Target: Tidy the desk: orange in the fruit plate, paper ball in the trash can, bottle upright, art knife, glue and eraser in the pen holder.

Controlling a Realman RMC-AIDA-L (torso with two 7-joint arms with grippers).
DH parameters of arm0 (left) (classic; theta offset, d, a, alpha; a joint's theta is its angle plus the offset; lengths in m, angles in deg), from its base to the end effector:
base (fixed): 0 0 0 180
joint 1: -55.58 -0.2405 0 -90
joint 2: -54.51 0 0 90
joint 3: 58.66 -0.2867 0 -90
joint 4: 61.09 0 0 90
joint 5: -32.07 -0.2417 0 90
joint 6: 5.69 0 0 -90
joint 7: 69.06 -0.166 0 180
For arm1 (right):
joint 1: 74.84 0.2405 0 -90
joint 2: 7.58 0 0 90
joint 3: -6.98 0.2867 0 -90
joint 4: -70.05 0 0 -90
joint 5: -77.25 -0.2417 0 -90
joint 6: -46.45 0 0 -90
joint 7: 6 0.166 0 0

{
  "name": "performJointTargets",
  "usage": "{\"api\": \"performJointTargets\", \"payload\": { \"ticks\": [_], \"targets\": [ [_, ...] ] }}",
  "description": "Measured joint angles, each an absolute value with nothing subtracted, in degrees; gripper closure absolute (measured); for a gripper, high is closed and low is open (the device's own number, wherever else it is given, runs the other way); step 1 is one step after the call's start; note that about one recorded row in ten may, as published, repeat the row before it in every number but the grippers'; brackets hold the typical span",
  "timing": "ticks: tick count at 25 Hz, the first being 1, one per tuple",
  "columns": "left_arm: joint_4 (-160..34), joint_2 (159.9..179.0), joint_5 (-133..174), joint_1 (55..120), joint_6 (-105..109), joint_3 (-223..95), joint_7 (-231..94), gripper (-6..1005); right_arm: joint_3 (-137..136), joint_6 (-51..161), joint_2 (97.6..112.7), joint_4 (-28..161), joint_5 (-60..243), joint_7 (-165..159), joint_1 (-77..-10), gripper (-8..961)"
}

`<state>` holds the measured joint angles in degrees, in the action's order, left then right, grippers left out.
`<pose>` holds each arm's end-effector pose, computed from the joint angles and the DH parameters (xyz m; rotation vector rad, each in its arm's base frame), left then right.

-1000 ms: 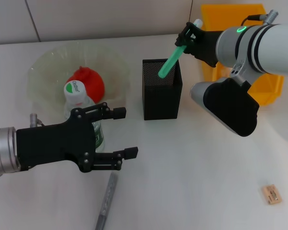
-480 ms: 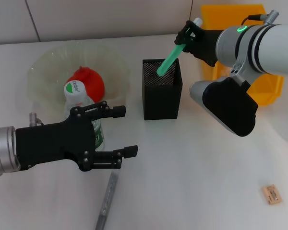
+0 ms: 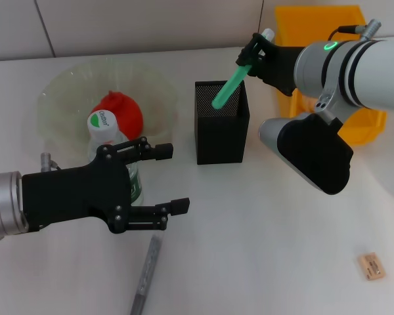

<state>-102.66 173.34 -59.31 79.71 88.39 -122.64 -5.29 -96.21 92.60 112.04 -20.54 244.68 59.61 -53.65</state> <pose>-0.2476 0.3378 -0.0548 -2.8471 -0.0858 -0.9471 0.1510 0.4259 -0.0502 -1.9040 -1.4974 -0.9296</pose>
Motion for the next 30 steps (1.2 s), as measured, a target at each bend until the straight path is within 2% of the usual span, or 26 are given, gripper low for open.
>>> {"api": "performJointTargets", "payload": {
  "ticks": [18,22,30],
  "targets": [
    [-102.21,173.42,-59.24,79.72,88.44,-122.64,-5.79,135,-96.05,92.17,112.04,-19.62,244.68,59.30,-53.08,755],
    [-102.21,173.42,-59.24,79.69,88.44,-122.64,-5.79,135,-96.02,89.76,112.04,-19.09,244.68,59.25,-52.96,599],
    [-102.22,173.42,-59.24,79.66,88.44,-122.64,-5.79,135,-95.75,83.12,112.04,-18.38,244.62,61.96,-53.17,595]
  ]
}}
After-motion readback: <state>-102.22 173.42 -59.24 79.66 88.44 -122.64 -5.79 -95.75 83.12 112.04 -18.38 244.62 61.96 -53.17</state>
